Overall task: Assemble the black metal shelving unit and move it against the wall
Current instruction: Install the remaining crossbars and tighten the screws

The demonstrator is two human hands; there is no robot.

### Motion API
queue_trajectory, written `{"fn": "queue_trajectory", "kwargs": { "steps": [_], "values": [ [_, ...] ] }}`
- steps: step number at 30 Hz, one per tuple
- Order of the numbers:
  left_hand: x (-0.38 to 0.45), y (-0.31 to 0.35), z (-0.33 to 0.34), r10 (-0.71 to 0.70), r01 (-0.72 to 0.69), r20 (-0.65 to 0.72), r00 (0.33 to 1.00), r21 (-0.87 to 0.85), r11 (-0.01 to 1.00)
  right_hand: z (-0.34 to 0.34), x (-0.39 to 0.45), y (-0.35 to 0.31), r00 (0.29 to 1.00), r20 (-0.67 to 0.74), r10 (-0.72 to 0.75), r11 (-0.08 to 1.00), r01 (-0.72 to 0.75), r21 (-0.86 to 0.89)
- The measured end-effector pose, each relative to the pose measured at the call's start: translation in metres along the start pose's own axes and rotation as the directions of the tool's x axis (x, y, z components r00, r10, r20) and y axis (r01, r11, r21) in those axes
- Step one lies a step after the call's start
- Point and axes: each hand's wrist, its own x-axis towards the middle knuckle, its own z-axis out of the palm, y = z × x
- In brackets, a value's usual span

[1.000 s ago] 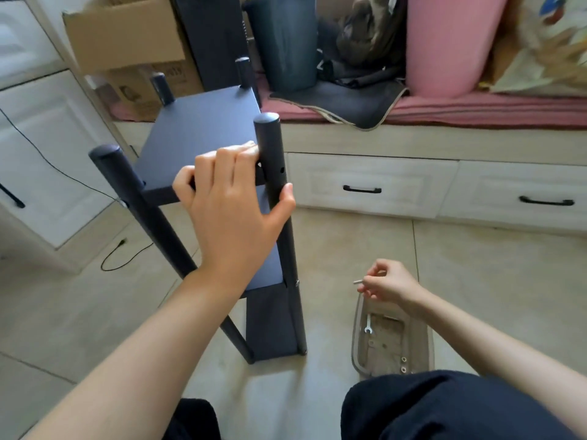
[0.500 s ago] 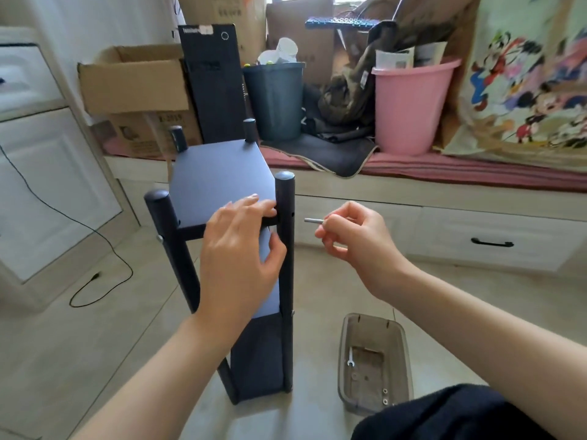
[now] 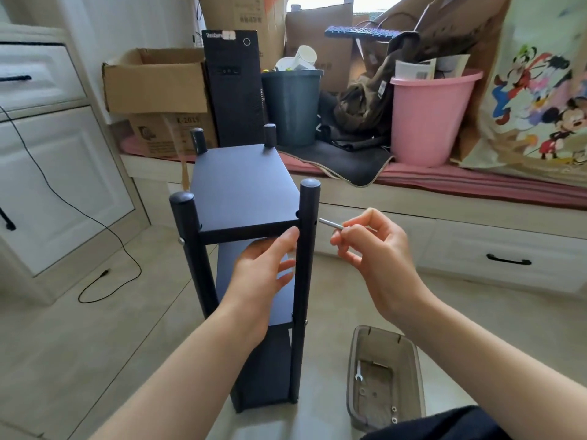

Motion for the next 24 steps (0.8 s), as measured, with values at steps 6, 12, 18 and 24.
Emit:
{"fn": "queue_trajectory", "kwargs": {
  "steps": [6, 12, 18, 24],
  "values": [
    [0.011, 0.003, 0.004, 0.077, -0.065, 0.078, 0.994, -0.155, 0.986, 0.000, 0.005, 0.003, 0.997, 0.056, 0.051, 0.996, -0.055, 0.066],
    [0.017, 0.001, 0.011, 0.086, -0.070, 0.078, 0.993, -0.191, 0.979, 0.000, 0.007, 0.004, 0.994, 0.058, 0.091, 0.990, -0.097, 0.106],
    [0.015, 0.001, 0.010, 0.123, -0.115, 0.039, 0.992, -0.179, 0.977, -0.001, 0.005, 0.004, 0.990, 0.090, 0.106, 0.986, -0.116, 0.118],
    [0.013, 0.000, 0.011, 0.164, -0.164, -0.007, 0.986, -0.155, 0.974, -0.001, 0.003, 0.004, 0.988, 0.111, 0.105, 0.987, -0.117, 0.107]
  ]
}}
